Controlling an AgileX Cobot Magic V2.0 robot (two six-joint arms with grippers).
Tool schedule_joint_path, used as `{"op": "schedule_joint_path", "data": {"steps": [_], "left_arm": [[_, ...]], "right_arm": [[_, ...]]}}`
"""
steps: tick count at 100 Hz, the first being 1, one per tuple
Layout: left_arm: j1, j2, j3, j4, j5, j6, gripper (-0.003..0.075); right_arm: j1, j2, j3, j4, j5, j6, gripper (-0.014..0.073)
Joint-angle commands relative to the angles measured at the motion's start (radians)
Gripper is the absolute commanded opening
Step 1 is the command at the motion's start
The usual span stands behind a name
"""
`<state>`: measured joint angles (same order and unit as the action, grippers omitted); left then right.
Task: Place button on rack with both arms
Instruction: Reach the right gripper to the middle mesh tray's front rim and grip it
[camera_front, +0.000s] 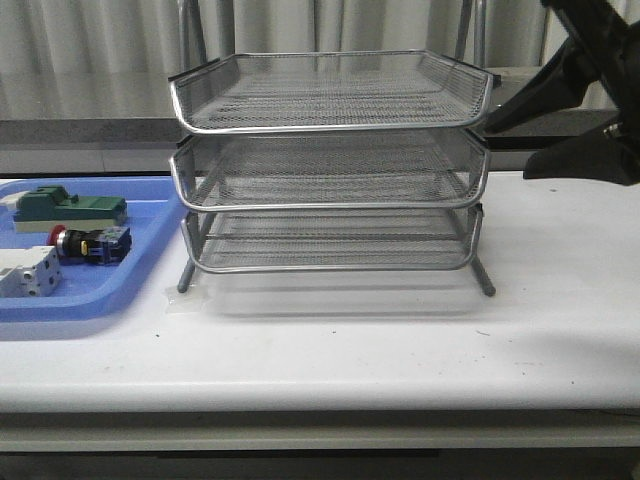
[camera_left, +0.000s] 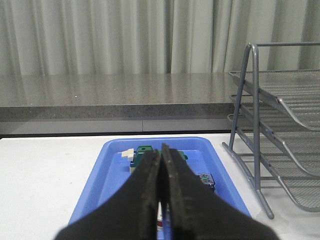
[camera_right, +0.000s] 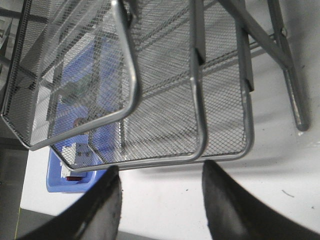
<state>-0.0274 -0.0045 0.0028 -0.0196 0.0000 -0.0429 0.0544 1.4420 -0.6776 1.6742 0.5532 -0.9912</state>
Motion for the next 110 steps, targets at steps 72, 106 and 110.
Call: {"op": "schedule_joint_path", "data": {"steps": [72,106,110], "left_arm": [[0.002,-0.033,0.035,-0.005,-0.078,-0.008,-0.002],[0.002,-0.033,0.035,-0.005,-0.078,-0.008,-0.002],[0.002,-0.033,0.035,-0.005,-0.078,-0.008,-0.002]], "right_arm": [[-0.005,0.166,-0.091,0.199,0.133,-0.189,0.0381],[-0.005,0.25,-0.14,0.199,0.177,-0.188,0.0381],[-0.005,0.255,-0.14,0.199,0.178,-0.188,0.0381]]}}
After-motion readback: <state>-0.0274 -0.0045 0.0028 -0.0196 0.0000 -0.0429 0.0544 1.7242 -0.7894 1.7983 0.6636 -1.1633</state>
